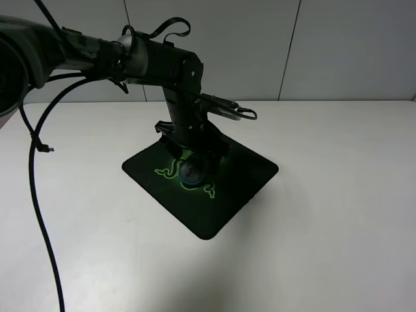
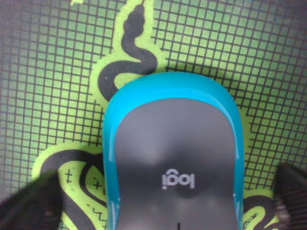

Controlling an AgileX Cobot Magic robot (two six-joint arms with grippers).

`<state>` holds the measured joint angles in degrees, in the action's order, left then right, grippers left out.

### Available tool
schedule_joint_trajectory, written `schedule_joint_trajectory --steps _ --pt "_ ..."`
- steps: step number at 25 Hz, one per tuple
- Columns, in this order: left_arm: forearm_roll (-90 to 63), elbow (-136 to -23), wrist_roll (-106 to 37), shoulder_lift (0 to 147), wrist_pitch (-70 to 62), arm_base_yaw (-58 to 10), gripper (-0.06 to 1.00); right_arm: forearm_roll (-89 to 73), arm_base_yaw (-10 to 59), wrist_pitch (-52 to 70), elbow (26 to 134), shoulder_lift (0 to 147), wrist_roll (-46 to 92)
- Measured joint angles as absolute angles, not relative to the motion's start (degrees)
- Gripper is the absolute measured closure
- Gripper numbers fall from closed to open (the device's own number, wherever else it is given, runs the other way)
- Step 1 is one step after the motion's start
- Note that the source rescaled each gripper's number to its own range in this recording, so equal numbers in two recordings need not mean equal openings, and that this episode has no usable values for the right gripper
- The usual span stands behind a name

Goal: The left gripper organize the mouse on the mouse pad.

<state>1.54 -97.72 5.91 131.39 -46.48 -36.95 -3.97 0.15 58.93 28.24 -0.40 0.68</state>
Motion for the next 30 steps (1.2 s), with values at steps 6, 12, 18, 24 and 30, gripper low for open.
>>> schedule_joint_trajectory --steps 6,12,18,24,30 --pt "1.4 -97.8 5.9 131.4 -46.9 -36.9 -0.03 -4.0 0.2 58.9 28.2 -0.4 0.7" --pt "1.3 -99.9 5.9 129.3 -53.4 -36.9 -0.05 -4.0 0.2 58.9 28.2 -0.4 0.6" --pt "1.3 -100.2 5.9 123.7 -59.6 -36.9 -0.05 -4.0 0.2 58.9 28.2 -0.4 0.6" --pt "1.4 -100.2 5.9 118.8 -67.3 -36.9 -0.05 -4.0 0.2 58.9 28.2 -0.4 0.6" --pt "1.7 -99.7 5.9 113.8 -67.4 -37.1 -0.05 -4.0 0.2 58.9 28.2 -0.4 0.6"
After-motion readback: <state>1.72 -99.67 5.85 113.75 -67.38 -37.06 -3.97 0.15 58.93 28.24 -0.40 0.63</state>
